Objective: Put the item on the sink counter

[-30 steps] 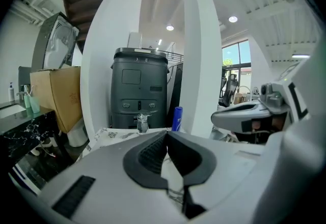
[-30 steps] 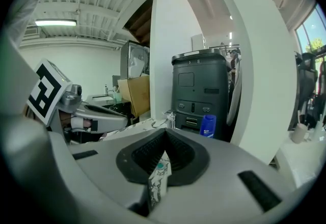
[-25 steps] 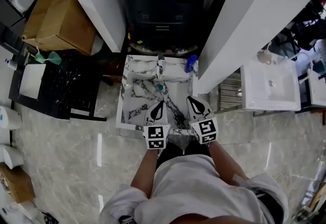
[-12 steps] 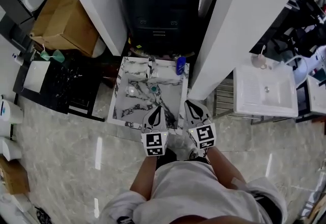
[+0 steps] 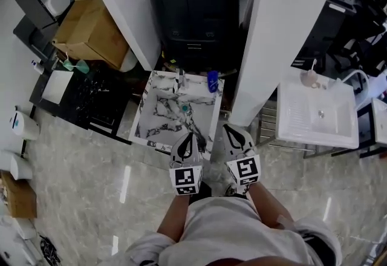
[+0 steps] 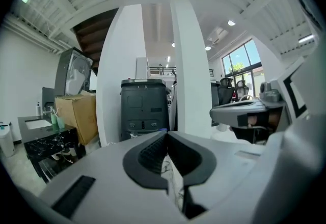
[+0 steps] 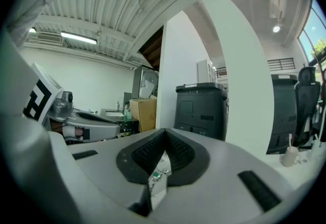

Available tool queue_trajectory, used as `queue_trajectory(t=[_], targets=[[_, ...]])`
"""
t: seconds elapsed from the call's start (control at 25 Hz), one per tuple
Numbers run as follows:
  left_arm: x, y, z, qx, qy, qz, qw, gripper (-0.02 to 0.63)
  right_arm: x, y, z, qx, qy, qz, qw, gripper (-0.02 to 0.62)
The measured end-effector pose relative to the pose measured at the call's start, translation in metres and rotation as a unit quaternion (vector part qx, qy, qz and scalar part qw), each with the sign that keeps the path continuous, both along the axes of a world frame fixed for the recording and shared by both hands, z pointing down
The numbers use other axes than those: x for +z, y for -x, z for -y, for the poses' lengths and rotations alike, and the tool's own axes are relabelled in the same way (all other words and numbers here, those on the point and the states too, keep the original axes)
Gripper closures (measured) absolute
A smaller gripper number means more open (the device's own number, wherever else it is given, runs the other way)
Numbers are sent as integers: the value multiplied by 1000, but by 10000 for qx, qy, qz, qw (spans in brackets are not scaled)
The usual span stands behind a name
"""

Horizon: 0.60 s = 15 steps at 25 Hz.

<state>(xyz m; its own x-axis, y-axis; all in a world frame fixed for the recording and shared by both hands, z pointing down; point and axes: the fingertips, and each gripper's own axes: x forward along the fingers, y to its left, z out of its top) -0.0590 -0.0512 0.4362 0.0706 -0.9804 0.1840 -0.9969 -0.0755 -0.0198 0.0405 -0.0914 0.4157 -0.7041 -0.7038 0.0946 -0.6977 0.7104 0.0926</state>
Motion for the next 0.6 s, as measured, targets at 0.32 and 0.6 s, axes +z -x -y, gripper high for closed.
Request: queue_trajectory(t=[0.32,0.6], targets=[[-28,-13,-17,-162,-232,154,9995,595,-21,-4,-15,-327,-192,129,9992,591],[-36,-15,-23,-377,-308,145,9987,595,-36,5,-25,-610,-324,218,9974,591]])
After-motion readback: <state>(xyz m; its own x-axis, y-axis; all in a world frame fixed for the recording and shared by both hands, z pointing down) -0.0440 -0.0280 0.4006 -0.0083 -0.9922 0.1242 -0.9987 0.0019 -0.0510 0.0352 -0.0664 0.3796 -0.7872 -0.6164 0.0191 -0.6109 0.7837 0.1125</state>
